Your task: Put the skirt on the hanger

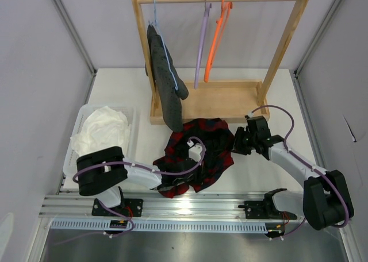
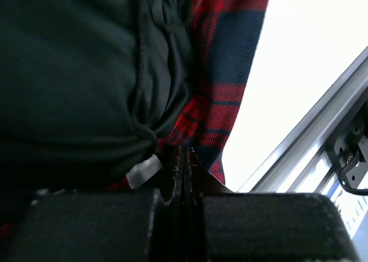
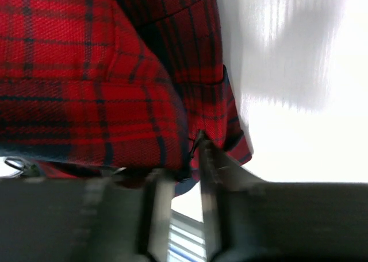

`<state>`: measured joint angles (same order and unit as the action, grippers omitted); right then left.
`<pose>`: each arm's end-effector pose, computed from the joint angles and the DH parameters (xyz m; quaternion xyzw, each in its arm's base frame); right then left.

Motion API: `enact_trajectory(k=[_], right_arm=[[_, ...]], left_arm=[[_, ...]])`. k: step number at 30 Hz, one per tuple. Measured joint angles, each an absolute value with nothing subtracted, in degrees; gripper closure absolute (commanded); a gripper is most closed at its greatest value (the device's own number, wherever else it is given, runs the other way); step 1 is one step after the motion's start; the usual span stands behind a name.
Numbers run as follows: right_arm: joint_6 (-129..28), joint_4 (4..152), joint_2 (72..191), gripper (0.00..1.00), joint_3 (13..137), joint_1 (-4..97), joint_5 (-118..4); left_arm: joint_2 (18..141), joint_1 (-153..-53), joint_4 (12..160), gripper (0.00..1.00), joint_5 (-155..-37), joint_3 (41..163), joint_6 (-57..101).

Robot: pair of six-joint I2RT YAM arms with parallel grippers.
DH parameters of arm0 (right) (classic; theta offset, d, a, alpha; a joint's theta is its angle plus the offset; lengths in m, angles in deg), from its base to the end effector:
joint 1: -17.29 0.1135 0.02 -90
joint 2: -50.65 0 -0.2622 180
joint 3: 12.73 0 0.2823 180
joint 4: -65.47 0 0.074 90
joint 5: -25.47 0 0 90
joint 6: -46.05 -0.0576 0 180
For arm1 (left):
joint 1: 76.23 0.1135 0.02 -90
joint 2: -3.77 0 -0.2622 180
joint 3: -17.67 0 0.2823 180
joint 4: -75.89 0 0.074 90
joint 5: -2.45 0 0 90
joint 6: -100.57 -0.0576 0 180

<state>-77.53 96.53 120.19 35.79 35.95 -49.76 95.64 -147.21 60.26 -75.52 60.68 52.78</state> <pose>0.2526 0.1008 0.1556 0.0804 0.9354 0.2510 0.2358 0.1167 -0.3017 0.0915 0.1691 0.8599 -0.3439 0.3372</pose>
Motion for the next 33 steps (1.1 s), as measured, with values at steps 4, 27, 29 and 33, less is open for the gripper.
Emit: enact_trajectory(k=[4, 27, 29, 33], right_arm=[[-79.22, 97.36, 119.01, 0.54, 35.79, 36.76, -51.25], [-86.34, 104.22, 110.75, 0.71, 41.80, 45.92, -60.34], [-86.26, 104.15, 113.09, 0.75, 40.80, 44.36, -61.52], [-86.65, 102.65, 113.94, 0.76, 35.53, 38.99, -61.74]], left_arm=[[97.30, -147.25, 58.65, 1.00, -75.28, 60.61, 54.51], [105.78, -145.16, 60.66, 1.00, -75.45, 70.60, 56.46], [105.78, -144.96, 60.90, 1.00, -75.43, 70.67, 56.52], [105.57, -143.87, 60.92, 1.00, -75.52, 70.38, 56.61]])
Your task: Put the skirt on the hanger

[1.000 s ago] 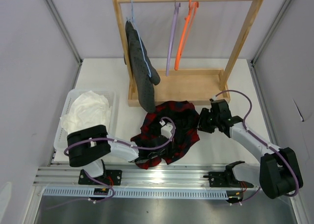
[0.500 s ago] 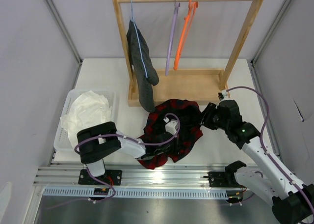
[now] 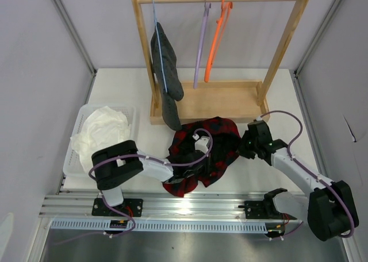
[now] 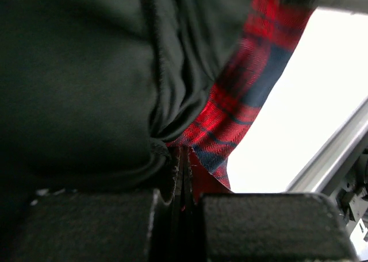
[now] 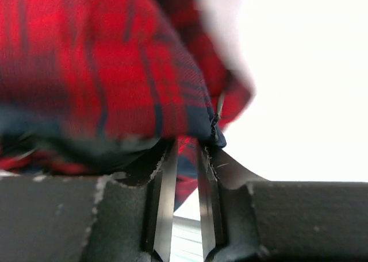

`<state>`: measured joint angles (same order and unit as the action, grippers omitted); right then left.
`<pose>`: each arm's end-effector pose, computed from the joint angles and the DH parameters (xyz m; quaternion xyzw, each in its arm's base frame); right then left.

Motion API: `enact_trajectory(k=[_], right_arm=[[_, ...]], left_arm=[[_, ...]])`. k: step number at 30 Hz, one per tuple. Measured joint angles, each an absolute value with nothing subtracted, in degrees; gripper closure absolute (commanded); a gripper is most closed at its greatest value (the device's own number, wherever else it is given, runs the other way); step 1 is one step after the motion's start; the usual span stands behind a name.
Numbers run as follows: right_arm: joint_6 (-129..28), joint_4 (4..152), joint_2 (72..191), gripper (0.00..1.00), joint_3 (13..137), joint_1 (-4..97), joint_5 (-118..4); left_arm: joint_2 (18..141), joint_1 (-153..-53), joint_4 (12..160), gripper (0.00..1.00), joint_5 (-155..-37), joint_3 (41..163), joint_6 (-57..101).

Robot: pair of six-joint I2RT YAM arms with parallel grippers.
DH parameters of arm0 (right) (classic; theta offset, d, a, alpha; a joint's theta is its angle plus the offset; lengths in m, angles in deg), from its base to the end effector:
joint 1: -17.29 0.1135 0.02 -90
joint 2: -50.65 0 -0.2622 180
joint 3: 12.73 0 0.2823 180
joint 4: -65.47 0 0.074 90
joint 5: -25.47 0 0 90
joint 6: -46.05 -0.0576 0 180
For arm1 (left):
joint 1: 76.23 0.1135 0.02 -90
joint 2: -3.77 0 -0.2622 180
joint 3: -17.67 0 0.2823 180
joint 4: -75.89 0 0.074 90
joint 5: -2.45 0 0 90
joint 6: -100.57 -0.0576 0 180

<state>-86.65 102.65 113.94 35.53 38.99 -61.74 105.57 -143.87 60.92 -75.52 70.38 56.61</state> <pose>0.2363 0.0970 0.1706 0.1646 0.9314 0.1920 0.2617 0.1505 -0.3343 0.0837 0.1164 0.8722 -0.3394 0.3324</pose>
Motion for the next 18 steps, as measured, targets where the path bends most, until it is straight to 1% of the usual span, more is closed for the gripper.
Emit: enact_trajectory(k=[3, 6, 7, 9, 10, 11, 14, 15, 18], right_arm=[[-87.17, 100.92, 116.37, 0.78, 31.84, 38.07, -61.59], [-87.61, 98.89, 120.24, 0.78, 30.33, 38.27, -61.22], [-87.74, 98.34, 121.11, 0.77, 30.04, 38.40, -61.02], [-87.94, 97.53, 121.33, 0.76, 29.61, 38.51, -60.69], [-87.94, 97.31, 121.22, 0.76, 29.58, 38.55, -60.56], [-87.92, 96.99, 121.09, 0.75, 29.58, 38.55, -60.52], [-87.85, 96.83, 119.93, 0.75, 29.58, 38.53, -60.17], [-87.81, 96.85, 119.32, 0.75, 29.58, 38.44, -60.06], [-87.57, 96.85, 117.33, 0.75, 29.69, 37.92, -59.47]], left_arm=[[104.28, -142.82, 61.40, 1.00, -75.50, 69.23, 56.59], [103.34, -142.10, 62.03, 1.00, -75.61, 68.61, 56.39], [103.10, -141.90, 62.28, 0.98, -75.78, 68.55, 55.89], [102.57, -141.72, 62.67, 0.94, -76.05, 68.53, 54.75], [102.07, -141.64, 63.06, 0.90, -76.22, 68.53, 53.75], [101.35, -141.59, 63.48, 0.88, -76.37, 68.53, 52.76], [97.70, -141.31, 65.34, 0.81, -77.03, 68.57, 49.81], [96.15, -141.27, 65.97, 0.77, -77.27, 68.66, 48.83], [91.23, -141.16, 68.85, 0.72, -77.73, 69.64, 45.99]])
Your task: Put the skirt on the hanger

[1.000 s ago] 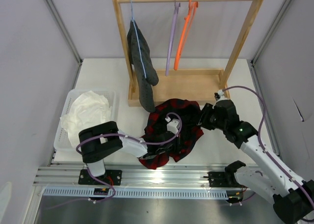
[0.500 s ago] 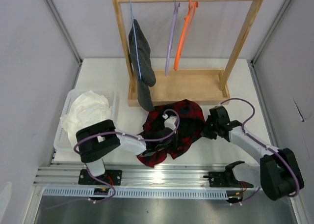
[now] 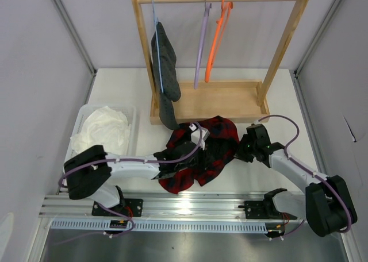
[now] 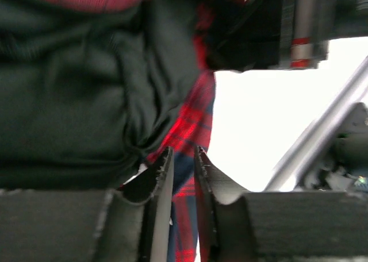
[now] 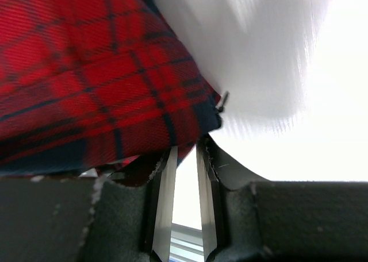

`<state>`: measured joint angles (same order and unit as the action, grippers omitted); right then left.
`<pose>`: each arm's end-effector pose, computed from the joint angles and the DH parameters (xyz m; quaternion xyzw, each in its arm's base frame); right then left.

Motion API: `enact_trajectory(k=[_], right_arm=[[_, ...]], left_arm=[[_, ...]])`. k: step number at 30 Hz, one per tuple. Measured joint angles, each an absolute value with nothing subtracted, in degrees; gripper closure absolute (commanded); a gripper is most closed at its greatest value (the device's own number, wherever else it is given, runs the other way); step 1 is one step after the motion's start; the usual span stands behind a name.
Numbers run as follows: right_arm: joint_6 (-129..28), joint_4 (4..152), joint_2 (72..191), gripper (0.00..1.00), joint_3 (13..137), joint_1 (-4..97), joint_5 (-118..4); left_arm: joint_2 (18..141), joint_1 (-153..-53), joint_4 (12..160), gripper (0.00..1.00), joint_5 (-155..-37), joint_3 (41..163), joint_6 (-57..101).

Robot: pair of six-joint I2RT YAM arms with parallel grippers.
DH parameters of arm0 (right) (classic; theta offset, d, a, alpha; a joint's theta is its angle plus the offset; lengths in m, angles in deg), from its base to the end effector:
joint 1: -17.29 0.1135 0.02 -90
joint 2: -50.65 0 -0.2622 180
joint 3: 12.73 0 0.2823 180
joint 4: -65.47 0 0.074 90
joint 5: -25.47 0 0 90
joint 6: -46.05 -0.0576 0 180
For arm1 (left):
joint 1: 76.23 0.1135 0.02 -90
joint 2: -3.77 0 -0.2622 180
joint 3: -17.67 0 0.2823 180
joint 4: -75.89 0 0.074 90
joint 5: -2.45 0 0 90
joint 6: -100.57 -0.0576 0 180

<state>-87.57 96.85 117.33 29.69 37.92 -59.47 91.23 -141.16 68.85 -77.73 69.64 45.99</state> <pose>0.2300 0.0920 0.1298 0.1774 0.9379 0.1926 0.2275 0.1586 -0.3158 0.1493 0.1757 0.8390 -0.3444 0.3830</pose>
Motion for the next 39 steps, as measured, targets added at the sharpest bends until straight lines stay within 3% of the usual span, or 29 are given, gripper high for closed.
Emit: enact_trajectory(k=[15, 28, 39], right_arm=[[-86.34, 100.92, 108.98, 0.76, 32.73, 35.77, -58.62], [-85.51, 106.54, 103.91, 0.76, 36.88, 35.53, -58.66], [-84.57, 108.33, 102.36, 0.76, 41.19, 35.53, -58.57]], left_arm=[[70.42, -141.11, 83.26, 0.55, -75.63, 80.61, 37.16], [67.73, -138.95, 91.67, 0.48, -69.73, 97.31, 31.19], [76.30, -121.35, 94.62, 0.46, -68.83, 123.78, 28.72]])
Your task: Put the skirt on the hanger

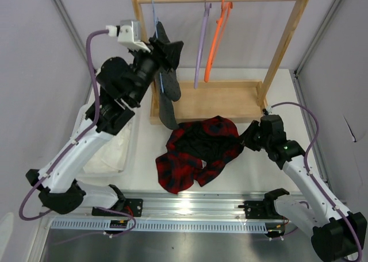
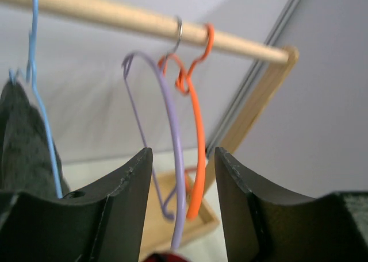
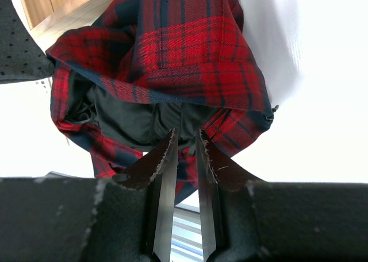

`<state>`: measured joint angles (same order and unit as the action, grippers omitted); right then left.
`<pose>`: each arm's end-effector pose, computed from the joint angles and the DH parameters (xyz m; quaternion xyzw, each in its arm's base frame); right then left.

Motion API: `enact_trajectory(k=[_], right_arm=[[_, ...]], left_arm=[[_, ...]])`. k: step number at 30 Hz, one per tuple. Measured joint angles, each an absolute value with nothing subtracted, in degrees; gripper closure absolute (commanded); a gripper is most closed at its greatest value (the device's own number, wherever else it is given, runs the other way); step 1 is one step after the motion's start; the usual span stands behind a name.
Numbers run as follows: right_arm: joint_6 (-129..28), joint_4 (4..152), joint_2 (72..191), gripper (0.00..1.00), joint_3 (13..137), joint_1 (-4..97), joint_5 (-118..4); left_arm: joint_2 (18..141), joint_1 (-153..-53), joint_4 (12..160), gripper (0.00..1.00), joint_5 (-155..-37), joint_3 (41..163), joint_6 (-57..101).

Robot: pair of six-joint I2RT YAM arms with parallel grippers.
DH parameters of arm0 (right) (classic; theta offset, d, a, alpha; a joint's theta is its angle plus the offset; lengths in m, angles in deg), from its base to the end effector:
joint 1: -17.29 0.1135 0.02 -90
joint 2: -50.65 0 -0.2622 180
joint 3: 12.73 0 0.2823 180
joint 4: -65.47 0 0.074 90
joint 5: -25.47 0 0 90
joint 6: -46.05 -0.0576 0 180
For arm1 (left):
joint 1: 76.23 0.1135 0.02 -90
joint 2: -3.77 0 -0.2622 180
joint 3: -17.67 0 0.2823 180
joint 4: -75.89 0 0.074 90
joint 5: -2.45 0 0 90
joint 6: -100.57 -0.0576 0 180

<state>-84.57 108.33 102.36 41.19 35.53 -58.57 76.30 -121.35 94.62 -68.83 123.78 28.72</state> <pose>0.2253 0.0806 0.2447 0.1548 0.8944 0.2460 0.3399 0.2253 -0.2001 0.5527 0.0150 0.6152 -0.3257 0.7178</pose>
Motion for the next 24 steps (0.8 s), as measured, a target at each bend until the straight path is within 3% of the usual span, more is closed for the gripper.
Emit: enact_trajectory(k=[8, 24], right_arm=[[-83.96, 108.37, 103.71, 0.76, 41.61, 35.10, -57.61], [-82.74, 108.59, 103.56, 0.76, 42.46, 33.92, -55.93]], left_arm=[[92.82, -118.05, 97.97, 0.41, -72.46, 143.82, 24.68], [109.41, -117.48, 106.34, 0.40, -70.43, 161.20, 17.57]])
